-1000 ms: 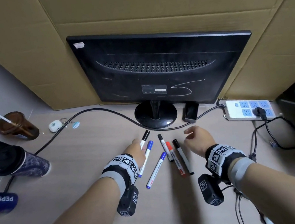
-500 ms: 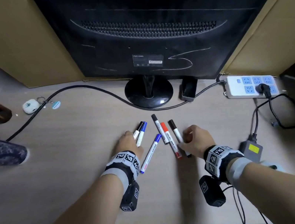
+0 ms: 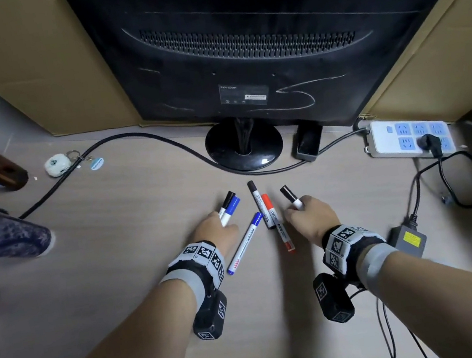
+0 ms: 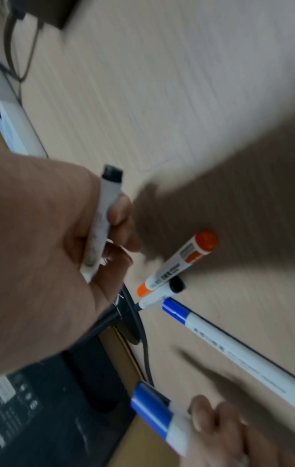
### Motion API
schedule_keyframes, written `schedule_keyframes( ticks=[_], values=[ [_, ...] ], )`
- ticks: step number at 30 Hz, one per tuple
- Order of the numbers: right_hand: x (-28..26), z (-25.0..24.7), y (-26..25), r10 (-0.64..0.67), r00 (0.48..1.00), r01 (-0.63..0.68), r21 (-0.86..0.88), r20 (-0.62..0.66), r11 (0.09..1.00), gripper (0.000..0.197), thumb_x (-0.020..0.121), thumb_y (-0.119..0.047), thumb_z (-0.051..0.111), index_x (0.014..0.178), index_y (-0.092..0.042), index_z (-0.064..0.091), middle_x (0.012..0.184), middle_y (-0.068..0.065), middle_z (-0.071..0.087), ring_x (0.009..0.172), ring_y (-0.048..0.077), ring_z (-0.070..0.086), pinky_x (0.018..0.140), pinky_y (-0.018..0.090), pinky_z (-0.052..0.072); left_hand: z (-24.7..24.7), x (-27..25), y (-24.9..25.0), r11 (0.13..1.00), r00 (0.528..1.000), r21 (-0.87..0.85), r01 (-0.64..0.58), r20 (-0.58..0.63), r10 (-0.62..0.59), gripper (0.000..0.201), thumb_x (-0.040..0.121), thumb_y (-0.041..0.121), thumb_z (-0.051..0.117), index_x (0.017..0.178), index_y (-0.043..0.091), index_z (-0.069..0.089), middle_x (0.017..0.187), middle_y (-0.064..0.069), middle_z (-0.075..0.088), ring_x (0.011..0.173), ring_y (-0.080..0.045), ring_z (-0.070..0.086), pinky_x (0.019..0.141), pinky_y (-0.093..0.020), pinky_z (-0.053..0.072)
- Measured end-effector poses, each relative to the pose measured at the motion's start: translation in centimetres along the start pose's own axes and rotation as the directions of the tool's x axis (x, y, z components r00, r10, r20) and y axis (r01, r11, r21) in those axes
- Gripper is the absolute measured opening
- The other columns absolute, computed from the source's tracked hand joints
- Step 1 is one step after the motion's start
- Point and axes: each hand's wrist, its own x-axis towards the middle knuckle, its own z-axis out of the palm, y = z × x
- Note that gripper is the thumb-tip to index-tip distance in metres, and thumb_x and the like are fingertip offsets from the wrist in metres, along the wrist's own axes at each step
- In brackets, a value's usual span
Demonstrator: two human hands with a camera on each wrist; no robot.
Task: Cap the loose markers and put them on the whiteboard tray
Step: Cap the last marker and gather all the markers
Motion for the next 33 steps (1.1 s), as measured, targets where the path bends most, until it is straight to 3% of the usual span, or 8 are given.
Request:
schedule_keyframes(
  ticks=[2, 5, 8, 13, 19, 23, 28, 33],
  values=[
    [-0.2, 0.4, -0.1, -0.002, 0.999, 0.002, -0.005, 0.034, 1.0, 0.027, 0.077, -0.04, 0.069, 0.095, -0.02, 0.065, 0.092, -0.001, 0.069, 0.086, 0.022, 0.064, 0.071, 0.029, 0.046, 0.2, -0.5, -0.2, 0.998, 0.999, -0.048, -0.031, 0.021, 0.032, 0.023, 0.079, 0.033, 0.069, 0.092, 0.02, 0.055, 0.08, 0.007, 0.059, 0.068, -0.016, 0.059, 0.059, -0.027, 0.043],
    [-0.2, 0.7, 0.2, -0.025, 0.999, 0.026, -0.033, 0.038, 0.999, 0.024, 0.076, -0.033, 0.075, 0.093, -0.018, 0.067, 0.085, 0.001, 0.072, 0.069, 0.013, 0.064, 0.052, 0.021, 0.044, 0.6, -0.5, -0.7, 0.996, 0.991, -0.031, -0.08, 0.106, 0.083, 0.045, 0.068, 0.041, 0.087, 0.099, 0.022, 0.06, 0.087, 0.019, 0.057, 0.085, -0.013, 0.065, 0.075, -0.026, 0.049],
    [-0.3, 0.2, 0.2, -0.001, 0.998, 0.006, -0.068, 0.061, 0.998, 0.018, 0.079, -0.029, 0.074, 0.086, -0.014, 0.067, 0.075, 0.002, 0.07, 0.057, 0.01, 0.062, 0.035, 0.013, 0.037, 0.8, -0.3, -1.1, 0.995, 0.988, 0.068, -0.077, 0.136, 0.067, 0.032, 0.069, 0.034, 0.083, 0.094, 0.021, 0.066, 0.086, 0.011, 0.068, 0.082, -0.017, 0.07, 0.077, -0.027, 0.057],
    [-0.2, -0.4, -0.7, 0.043, 0.998, -0.042, -0.022, 0.047, 0.999, 0.045, 0.079, -0.06, 0.06, 0.086, -0.016, 0.064, 0.087, 0.006, 0.07, 0.075, 0.025, 0.068, 0.065, 0.034, 0.058, -0.5, -0.8, -1.4, 0.999, 0.996, 0.033, 0.003, 0.091, -0.006, 0.022, 0.066, 0.034, 0.064, 0.08, 0.018, 0.061, 0.07, 0.001, 0.067, 0.054, -0.024, 0.065, 0.055, -0.028, 0.056],
    [-0.3, 0.4, -3.9, -0.089, 0.995, 0.092, 0.086, -0.041, 0.992, 0.04, 0.091, -0.045, 0.054, 0.064, -0.015, 0.049, 0.062, 0.005, 0.058, 0.068, 0.035, 0.062, 0.061, 0.037, 0.052, -2.7, -0.2, -2.2, 0.998, 1.0, -0.058, -0.011, -0.01, 0.01, 0.012, 0.081, 0.026, 0.057, 0.093, 0.024, 0.057, 0.082, 0.001, 0.063, 0.068, -0.024, 0.061, 0.063, -0.03, 0.048],
    [0.1, 1.6, -5.0, -0.192, 0.979, 0.194, 0.033, -0.074, 0.98, 0.037, 0.092, -0.052, 0.064, 0.074, -0.022, 0.051, 0.069, -0.002, 0.061, 0.074, 0.027, 0.059, 0.068, 0.032, 0.042, -3.8, 0.4, -2.5, 0.998, 0.998, -0.032, -0.05, -0.027, 0.05, 0.014, 0.085, 0.022, 0.058, 0.099, 0.022, 0.06, 0.082, -0.001, 0.063, 0.071, -0.026, 0.06, 0.065, -0.031, 0.049],
    [1.5, 2.8, -5.6, -0.11, 0.99, 0.106, -0.05, -0.089, 0.993, 0.057, 0.074, -0.063, 0.077, 0.104, -0.018, 0.059, 0.097, 0.001, 0.064, 0.085, 0.023, 0.063, 0.071, 0.028, 0.042, -5.7, 1.8, -3.2, 0.996, 0.999, -0.078, -0.041, -0.03, 0.039, 0.018, 0.079, 0.025, 0.058, 0.097, 0.024, 0.061, 0.08, 0.0, 0.064, 0.07, -0.026, 0.063, 0.068, -0.033, 0.055],
    [1.3, 3.8, -6.1, -0.052, 0.997, 0.039, -0.194, -0.062, 0.98, 0.038, 0.087, -0.051, 0.068, 0.079, -0.017, 0.052, 0.075, 0.001, 0.061, 0.066, 0.022, 0.057, 0.056, 0.028, 0.038, -7.2, 3.1, -3.8, 0.996, 0.999, -0.079, -0.029, 0.039, 0.032, 0.012, 0.075, 0.021, 0.058, 0.086, 0.025, 0.057, 0.074, 0.003, 0.06, 0.065, -0.023, 0.059, 0.06, -0.028, 0.045]
  ],
)
